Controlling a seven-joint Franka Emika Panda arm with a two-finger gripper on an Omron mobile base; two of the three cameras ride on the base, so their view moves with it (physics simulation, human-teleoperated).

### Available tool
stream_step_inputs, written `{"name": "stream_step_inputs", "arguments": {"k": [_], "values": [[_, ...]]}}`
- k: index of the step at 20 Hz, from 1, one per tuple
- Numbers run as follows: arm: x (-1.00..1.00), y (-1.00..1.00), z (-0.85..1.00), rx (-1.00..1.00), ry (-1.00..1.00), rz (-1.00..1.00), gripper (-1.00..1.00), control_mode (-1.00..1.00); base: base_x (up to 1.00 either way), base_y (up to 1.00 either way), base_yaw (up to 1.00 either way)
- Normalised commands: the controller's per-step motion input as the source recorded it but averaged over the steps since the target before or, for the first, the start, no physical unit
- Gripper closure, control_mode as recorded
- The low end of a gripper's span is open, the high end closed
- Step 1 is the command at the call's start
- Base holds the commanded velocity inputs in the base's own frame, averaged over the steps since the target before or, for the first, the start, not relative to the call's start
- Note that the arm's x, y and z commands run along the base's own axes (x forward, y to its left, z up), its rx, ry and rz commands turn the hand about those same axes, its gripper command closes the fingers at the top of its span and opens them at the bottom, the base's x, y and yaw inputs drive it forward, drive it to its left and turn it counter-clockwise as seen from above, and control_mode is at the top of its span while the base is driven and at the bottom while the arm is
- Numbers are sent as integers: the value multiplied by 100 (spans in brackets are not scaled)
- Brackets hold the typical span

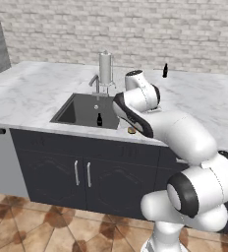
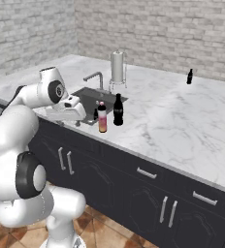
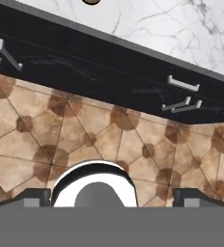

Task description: Place the large bottle from the dining counter next to the other large bottle outside the sink, and place the small bottle from the dining counter next to the other small bottle inside the sink.

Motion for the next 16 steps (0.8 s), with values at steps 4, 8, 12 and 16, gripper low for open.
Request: {"name": "stream_step_inputs", "arguments": {"k": [4, 8, 12, 16], "values": [[-2, -45, -14, 0, 0, 0, -100, -100, 0, 0, 0], [0, -17, 0, 4, 0, 0, -100, -100, 0, 0, 0], [0, -2, 0, 1, 0, 0, -100, 100, -13, -15, 0], [0, 0, 0, 0, 0, 0, -100, 100, -27, -55, 0]]}}
